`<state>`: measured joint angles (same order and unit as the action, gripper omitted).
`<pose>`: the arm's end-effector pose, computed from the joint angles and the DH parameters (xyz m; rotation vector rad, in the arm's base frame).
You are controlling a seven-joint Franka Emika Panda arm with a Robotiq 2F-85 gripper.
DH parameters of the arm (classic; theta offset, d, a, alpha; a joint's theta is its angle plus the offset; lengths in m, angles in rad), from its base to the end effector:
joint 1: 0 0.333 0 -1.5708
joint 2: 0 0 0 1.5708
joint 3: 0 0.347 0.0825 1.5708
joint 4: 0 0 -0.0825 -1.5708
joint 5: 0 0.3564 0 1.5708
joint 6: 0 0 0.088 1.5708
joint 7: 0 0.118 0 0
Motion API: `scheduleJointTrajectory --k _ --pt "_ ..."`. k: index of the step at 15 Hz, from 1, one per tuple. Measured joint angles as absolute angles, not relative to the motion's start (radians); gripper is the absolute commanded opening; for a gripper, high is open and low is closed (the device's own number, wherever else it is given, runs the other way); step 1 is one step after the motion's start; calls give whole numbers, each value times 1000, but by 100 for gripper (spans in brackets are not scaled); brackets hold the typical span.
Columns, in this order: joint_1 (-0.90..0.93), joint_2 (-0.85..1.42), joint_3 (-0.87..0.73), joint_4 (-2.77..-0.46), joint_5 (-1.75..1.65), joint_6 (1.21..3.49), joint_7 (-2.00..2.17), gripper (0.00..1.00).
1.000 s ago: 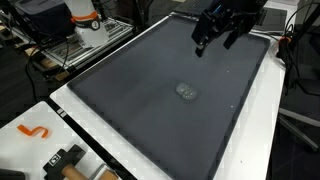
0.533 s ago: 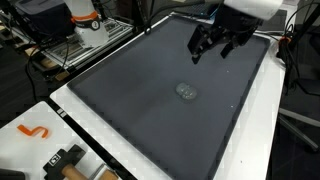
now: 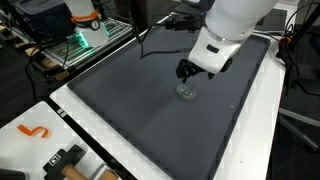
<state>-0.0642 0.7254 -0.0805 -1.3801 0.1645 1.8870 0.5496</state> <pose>0.6977 -0.0754 0.2944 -2.8593 1.1223 0.3549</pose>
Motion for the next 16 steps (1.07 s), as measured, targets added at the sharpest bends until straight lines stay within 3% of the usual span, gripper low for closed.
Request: scheduleJointTrajectory --k 9,10,12,16 --pt "-62 721 -84 -1575 194 2089 575 97" --pt "-61 720 -84 -1584 196 2100 579 79" --pt "-59 717 -84 -1597 201 2113 587 70" --pt "-58 705 -84 -1610 206 2122 599 39"
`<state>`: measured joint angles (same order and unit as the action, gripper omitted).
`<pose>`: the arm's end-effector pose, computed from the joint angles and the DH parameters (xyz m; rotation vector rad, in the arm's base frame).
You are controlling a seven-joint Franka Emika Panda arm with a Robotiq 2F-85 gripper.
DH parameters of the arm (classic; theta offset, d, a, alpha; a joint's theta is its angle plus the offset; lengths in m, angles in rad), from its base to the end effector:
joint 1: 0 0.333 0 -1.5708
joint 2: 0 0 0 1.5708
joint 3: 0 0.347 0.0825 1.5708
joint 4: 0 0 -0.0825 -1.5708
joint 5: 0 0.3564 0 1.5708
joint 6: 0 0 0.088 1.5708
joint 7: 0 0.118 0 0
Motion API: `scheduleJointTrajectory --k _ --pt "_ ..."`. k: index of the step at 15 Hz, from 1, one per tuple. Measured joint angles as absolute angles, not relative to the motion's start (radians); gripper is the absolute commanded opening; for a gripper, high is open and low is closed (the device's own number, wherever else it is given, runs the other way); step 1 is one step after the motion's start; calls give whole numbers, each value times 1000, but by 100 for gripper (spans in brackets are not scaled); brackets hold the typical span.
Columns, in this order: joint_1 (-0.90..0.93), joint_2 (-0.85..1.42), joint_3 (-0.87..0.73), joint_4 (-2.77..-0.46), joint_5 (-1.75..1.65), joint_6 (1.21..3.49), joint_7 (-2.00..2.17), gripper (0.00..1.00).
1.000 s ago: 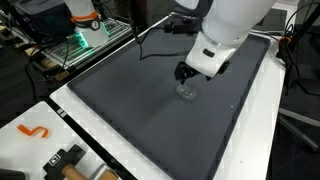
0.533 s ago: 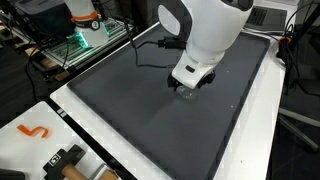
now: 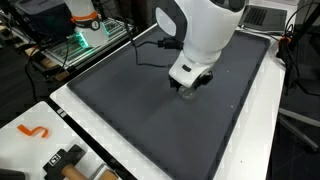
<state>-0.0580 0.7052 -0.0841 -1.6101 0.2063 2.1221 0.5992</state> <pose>0.6661 -0.0761 0.2318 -2.7886 1.2645 0.3195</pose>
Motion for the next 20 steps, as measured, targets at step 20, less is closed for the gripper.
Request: scheduleJointTrajectory --k 20 --pt "-51 690 -96 -1612 206 2122 611 29"
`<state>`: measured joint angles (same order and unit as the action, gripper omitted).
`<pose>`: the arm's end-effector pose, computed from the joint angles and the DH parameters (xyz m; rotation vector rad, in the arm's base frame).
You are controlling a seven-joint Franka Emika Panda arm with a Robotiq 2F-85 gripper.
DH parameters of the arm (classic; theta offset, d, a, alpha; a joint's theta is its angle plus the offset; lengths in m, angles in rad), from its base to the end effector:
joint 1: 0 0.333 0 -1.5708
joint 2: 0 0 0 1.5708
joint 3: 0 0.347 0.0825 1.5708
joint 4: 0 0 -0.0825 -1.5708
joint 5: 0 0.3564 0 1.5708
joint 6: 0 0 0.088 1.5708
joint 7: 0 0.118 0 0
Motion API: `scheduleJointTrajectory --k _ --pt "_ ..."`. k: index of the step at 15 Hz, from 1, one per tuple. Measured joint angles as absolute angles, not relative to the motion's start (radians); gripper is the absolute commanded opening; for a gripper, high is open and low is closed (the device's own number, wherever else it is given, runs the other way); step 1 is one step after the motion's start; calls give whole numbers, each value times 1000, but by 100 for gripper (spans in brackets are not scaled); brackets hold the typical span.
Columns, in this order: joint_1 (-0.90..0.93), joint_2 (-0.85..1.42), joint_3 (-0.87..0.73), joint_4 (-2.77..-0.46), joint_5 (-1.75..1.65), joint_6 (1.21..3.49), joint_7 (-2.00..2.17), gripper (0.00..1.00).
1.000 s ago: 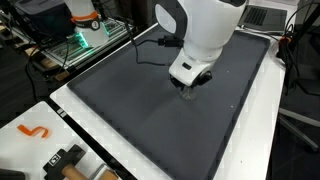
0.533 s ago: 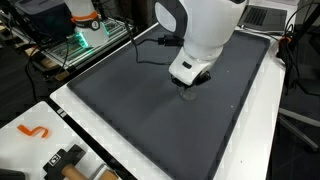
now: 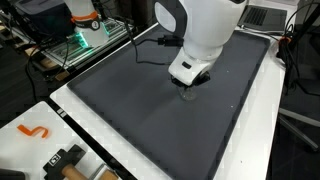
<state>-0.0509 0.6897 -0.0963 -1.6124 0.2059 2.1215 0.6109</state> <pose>0.6666 -0.0783 0.2416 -2.7852 1.2858 0.2980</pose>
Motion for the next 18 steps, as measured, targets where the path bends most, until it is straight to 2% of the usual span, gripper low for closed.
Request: scheduleJointTrajectory --k 3,9,11,18 --pt "-51 690 -97 -1612 206 2119 611 40" --pt "-51 690 -102 -1612 205 2109 611 89" --pt "-51 690 -103 -1612 205 2108 610 100" --pt "-55 686 -103 -1601 206 2096 602 100"
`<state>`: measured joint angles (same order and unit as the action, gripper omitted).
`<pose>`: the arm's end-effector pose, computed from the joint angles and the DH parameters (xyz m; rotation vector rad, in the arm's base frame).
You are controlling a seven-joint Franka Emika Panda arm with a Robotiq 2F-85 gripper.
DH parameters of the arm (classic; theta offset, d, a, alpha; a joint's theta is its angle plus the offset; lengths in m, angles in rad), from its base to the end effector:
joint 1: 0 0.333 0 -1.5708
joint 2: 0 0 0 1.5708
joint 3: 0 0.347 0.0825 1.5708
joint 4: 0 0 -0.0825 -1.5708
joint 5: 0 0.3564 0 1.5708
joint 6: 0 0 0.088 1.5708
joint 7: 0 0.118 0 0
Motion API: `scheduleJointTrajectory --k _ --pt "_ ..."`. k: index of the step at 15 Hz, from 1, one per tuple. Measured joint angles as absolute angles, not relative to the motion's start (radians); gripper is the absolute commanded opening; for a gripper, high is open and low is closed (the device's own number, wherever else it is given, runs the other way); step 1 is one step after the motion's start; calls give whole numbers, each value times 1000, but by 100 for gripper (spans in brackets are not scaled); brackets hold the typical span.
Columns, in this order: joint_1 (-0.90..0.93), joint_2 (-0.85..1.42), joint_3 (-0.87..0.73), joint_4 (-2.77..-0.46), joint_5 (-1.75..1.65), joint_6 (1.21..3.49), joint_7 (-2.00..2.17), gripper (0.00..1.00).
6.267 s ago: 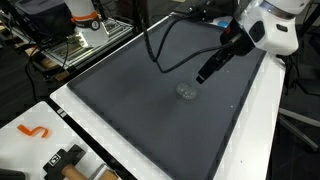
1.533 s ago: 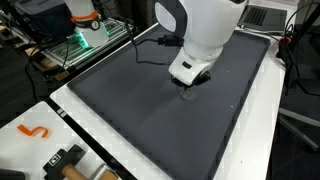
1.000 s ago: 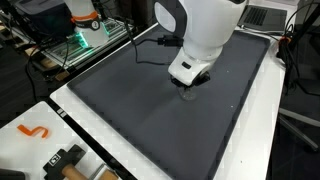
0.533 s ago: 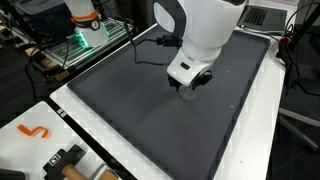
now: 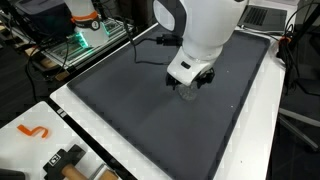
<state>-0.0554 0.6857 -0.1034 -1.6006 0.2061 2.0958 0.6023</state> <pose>0.6665 -0.0845 0.2474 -2.7863 1.2846 0.3107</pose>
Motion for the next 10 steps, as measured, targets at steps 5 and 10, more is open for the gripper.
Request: scheduleJointTrajectory --k 5,10 --pt "-91 678 -104 -1545 219 2009 559 100" --pt "-141 681 -103 -1463 277 1911 481 100"
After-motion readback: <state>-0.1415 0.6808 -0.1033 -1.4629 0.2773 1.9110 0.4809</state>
